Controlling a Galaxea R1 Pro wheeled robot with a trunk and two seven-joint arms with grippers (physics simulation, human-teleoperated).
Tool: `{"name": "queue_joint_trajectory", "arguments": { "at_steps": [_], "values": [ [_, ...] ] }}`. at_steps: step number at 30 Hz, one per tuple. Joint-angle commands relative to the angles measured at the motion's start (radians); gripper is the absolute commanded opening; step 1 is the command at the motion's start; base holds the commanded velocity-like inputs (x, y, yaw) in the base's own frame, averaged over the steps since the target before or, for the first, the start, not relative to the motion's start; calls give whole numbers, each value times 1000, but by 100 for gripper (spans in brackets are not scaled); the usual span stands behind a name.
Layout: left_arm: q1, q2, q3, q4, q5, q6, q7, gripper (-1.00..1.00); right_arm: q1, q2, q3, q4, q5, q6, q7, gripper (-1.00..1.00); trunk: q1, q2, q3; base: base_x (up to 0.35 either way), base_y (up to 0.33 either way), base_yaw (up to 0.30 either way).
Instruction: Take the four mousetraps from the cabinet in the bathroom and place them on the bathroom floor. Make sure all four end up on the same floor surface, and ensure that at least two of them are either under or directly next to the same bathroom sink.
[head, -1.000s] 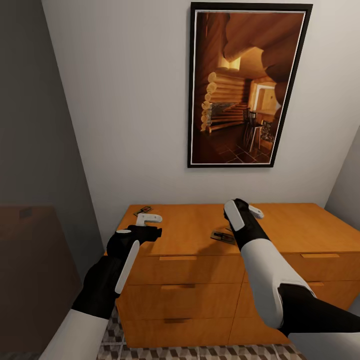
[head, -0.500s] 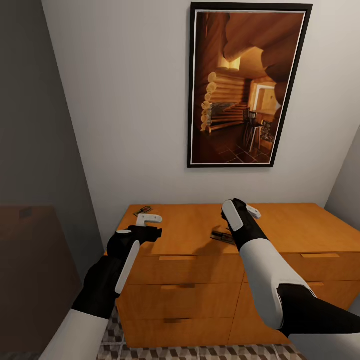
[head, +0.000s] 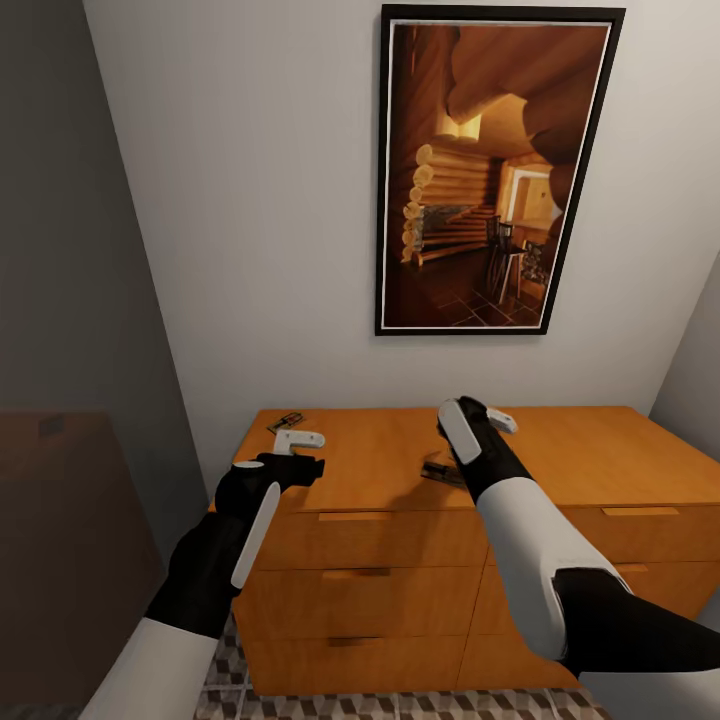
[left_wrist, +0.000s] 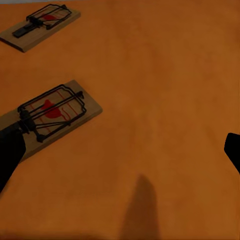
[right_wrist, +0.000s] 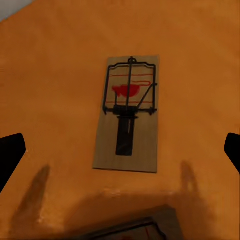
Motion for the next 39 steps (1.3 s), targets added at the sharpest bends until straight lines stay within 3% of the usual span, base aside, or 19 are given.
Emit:
{"name": "queue_joint_trajectory", "arguments": {
  "at_steps": [1, 5, 11, 26, 39],
  "values": [
    [-1, 0, -1, -1, 9, 4, 9, 100, -1, 1, 16, -2, -3, 5, -4, 100, 0, -1, -1, 0, 0, 0],
    [-1, 0, -1, 0, 8, 4, 9, 100, -1, 1, 73, -1, -7, 2, -4, 100, 0, -1, -1, 0, 0, 0],
    [-1, 0, -1, 0, 7, 4, 9, 100, -2, 1, 109, -1, -46, 0, -4, 100, 0, -1, -1, 0, 0, 0],
    [-1, 0, -1, 2, 8, 4, 9, 100, -9, 1, 122, 7, -67, -2, -4, 100, 0, -1, -1, 0, 0, 0],
    [0, 0, -1, 3, 9, 4, 9, 100, -57, 1, 121, 84, -69, -3, 4, 100, 0, -1, -1, 0, 0, 0]
  ]
}}
